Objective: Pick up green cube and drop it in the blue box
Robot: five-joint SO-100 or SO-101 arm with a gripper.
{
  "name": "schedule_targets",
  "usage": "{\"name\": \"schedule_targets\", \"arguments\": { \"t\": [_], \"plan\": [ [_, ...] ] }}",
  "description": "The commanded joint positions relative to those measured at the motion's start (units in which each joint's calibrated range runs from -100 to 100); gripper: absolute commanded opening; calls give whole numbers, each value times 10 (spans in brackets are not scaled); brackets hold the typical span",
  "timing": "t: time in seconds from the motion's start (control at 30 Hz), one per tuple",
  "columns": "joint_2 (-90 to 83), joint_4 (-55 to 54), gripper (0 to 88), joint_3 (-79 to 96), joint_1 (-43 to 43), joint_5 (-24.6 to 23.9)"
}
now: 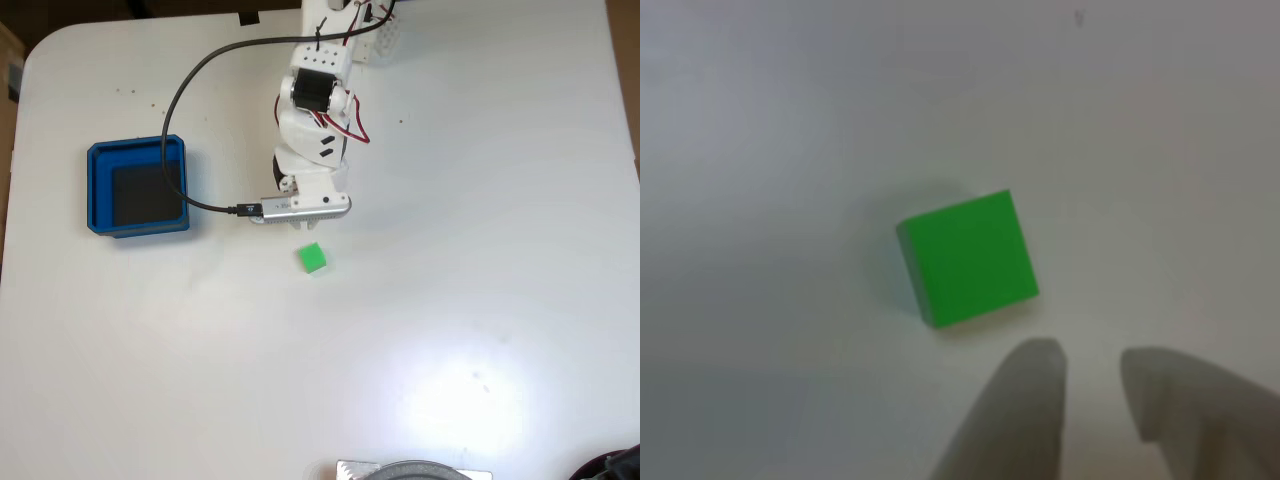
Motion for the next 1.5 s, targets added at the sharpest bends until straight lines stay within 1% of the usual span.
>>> {"name": "schedule_targets", "arguments": {
  "t": [0.0,0.53,1.0,1.07,1.27,1.47],
  "plan": [
    [17,10,18,-75,-2,-1],
    [86,14,18,-117,-4,0],
    [90,14,25,-122,-13,0],
    [90,14,45,-122,-13,0],
    [90,14,143,-120,-13,0],
    [91,14,181,-119,-13,-1]
  ]
}}
